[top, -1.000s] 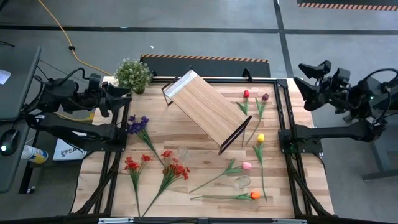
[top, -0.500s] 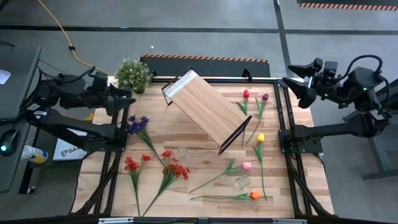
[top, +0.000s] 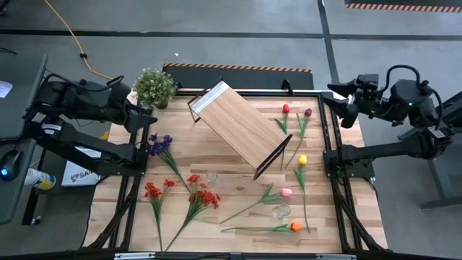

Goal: Pick and place flowers into a vace then onto a shelf
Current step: Put the violet flower into the left transparent vase

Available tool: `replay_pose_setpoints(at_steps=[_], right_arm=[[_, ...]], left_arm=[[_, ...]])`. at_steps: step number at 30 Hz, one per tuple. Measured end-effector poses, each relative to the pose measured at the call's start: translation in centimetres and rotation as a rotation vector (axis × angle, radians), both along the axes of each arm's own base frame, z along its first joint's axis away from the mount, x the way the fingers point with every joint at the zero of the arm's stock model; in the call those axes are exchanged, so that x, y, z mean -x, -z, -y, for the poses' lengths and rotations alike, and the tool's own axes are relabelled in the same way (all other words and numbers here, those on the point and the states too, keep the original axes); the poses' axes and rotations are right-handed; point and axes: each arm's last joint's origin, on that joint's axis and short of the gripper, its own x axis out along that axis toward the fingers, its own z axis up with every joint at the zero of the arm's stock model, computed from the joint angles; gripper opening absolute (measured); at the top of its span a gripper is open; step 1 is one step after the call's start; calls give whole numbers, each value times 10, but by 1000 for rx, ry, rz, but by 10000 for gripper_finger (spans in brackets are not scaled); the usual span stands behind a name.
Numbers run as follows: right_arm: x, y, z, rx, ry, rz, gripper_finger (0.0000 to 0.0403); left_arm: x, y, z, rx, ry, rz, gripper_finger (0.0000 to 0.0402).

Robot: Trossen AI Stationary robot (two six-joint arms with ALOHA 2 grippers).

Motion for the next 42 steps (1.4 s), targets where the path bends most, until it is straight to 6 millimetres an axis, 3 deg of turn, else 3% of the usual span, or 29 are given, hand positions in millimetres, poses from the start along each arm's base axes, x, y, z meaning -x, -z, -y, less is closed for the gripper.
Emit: replay_pose_setpoints(at_steps=[8, 16, 30, 35, 42], right_arm=[[1, 6, 0, -49, 8, -45, 303], [2, 8, 0, -53, 9, -58, 303], [2, 9, -1, -12, -12, -101, 303], [3, 12, -1, 2, -16, -140, 303], [4, 18, -1, 0, -18, -205, 303]], left_arm=[[-6, 6, 2, 129, -22, -122, 390], [-29, 12, 5, 245, -37, -178, 390], [-73, 26, 6, 413, -240, -257, 390], [-93, 44, 7, 459, -317, -339, 390], [-107, 89, 11, 536, -425, -521, 390]])
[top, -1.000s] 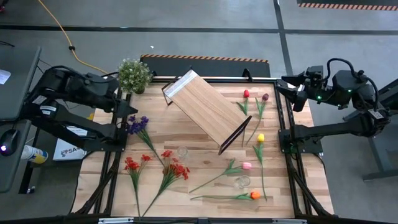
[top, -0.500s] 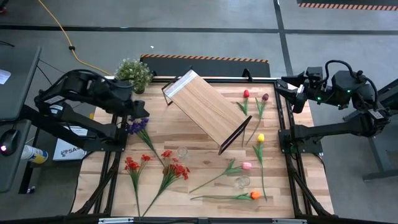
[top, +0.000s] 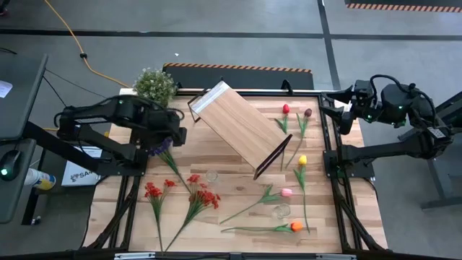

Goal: Pick and place flowers into a vace then onto a shelf
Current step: Put the violet flower into the left transparent vase

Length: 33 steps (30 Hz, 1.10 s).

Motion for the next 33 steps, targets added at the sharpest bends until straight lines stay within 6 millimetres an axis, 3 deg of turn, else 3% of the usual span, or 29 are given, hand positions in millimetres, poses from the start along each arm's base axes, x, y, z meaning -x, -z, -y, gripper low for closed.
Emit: replay_pose_setpoints(at_steps=[6, 17, 33], right_arm=[[0, 1, 0, 12, -6, -16, 303], [0, 1, 0, 15, -7, -17, 303], [0, 1, -2, -7, -72, -14, 303]], left_arm=[[0, 31, 21, 38, -52, -125, 390], [7, 54, 57, -15, -273, -139, 390], [3, 123, 61, -39, -465, -157, 390]])
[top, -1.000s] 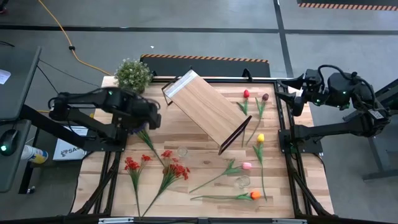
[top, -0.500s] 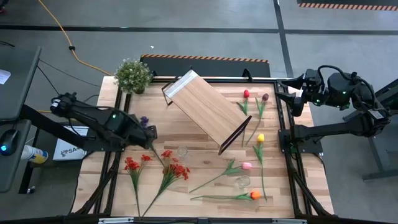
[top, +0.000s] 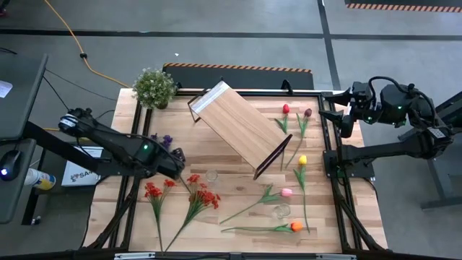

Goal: Pick and place flowers into a vace then onto a shelf
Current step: Put the violet flower into the left transparent vase

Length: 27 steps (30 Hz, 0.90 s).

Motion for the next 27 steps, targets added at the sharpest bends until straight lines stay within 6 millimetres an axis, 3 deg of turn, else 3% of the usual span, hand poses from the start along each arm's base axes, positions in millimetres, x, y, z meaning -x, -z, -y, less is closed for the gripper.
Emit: replay_pose_setpoints(at_steps=[11, 27], right_arm=[[0, 0, 0, 23, -8, -8, 303], [0, 0, 0, 23, -9, -8, 303]], left_arm=[[1, 28, -2, -8, -62, 11, 390], [-2, 61, -31, 11, -180, 4, 390]])
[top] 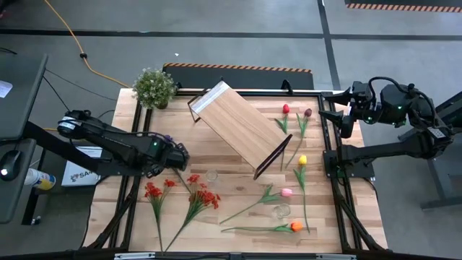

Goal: Pick and place flowers into a vace then onto a shelf
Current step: Put the violet flower into the left transparent vase

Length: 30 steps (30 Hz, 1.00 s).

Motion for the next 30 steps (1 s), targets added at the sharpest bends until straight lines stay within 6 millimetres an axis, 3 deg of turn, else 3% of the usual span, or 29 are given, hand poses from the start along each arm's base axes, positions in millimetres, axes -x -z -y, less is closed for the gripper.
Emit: replay_pose_setpoints(at_steps=[13, 30], right_arm=[[0, -1, 0, 34, -12, -1, 303], [-1, -2, 0, 30, -23, 9, 303]], left_arm=[[4, 38, -1, 61, -49, 55, 390], [-10, 59, -25, 104, -63, -42, 390]])
